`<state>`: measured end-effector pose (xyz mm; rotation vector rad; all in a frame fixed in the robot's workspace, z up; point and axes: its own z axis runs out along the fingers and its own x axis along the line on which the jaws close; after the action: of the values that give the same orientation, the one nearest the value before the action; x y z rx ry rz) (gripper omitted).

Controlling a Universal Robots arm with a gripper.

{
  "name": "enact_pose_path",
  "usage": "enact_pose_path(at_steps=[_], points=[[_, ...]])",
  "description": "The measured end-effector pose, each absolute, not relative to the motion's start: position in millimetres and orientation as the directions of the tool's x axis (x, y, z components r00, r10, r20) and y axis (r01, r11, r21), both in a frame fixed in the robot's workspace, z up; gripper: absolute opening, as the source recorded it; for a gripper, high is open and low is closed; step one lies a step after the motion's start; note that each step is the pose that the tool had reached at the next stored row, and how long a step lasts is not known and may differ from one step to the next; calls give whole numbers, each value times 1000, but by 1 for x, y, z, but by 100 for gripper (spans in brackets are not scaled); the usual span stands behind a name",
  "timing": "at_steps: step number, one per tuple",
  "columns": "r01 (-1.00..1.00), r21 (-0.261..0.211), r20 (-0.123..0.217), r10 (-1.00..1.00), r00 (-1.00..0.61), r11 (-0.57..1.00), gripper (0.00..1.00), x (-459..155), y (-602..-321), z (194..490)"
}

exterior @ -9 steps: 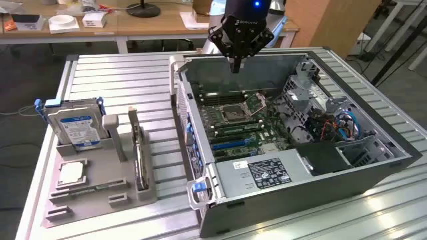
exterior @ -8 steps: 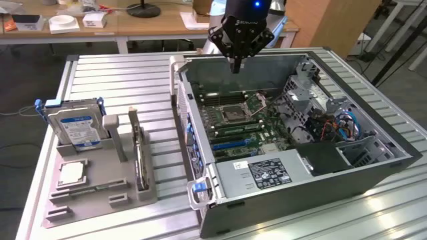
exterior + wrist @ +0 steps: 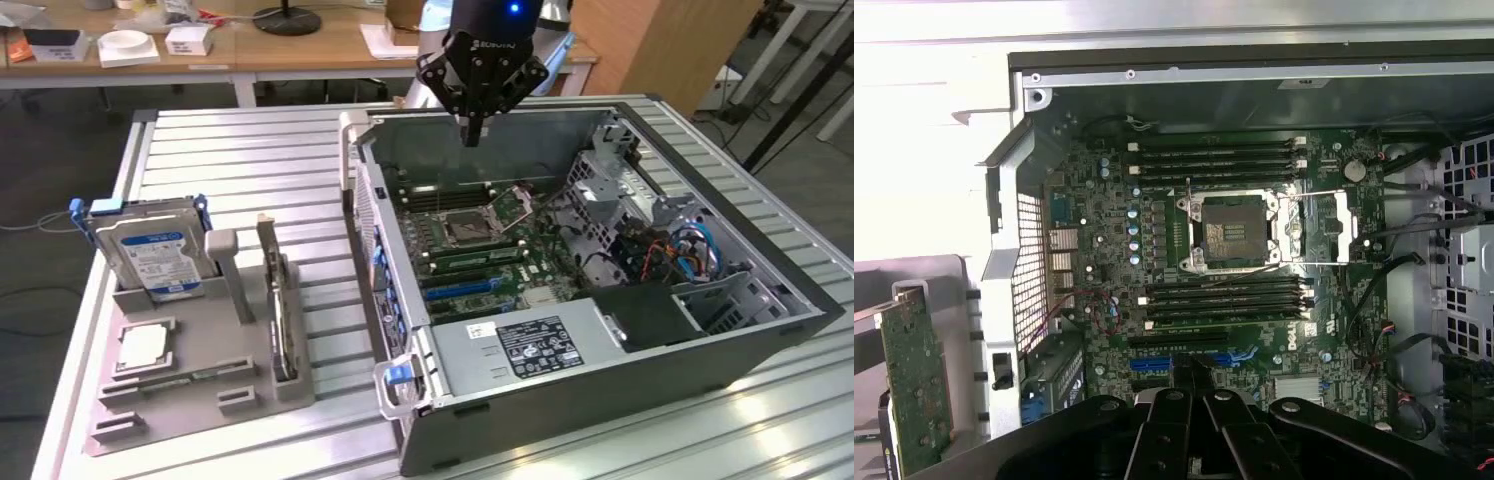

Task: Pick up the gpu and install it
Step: 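Reach for the gpu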

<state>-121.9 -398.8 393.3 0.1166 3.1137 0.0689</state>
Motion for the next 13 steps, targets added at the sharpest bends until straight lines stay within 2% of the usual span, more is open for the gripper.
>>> enact_pose_path(at_steps=[13], points=[[74, 45, -24, 75, -997, 996, 11, -123, -399, 393]])
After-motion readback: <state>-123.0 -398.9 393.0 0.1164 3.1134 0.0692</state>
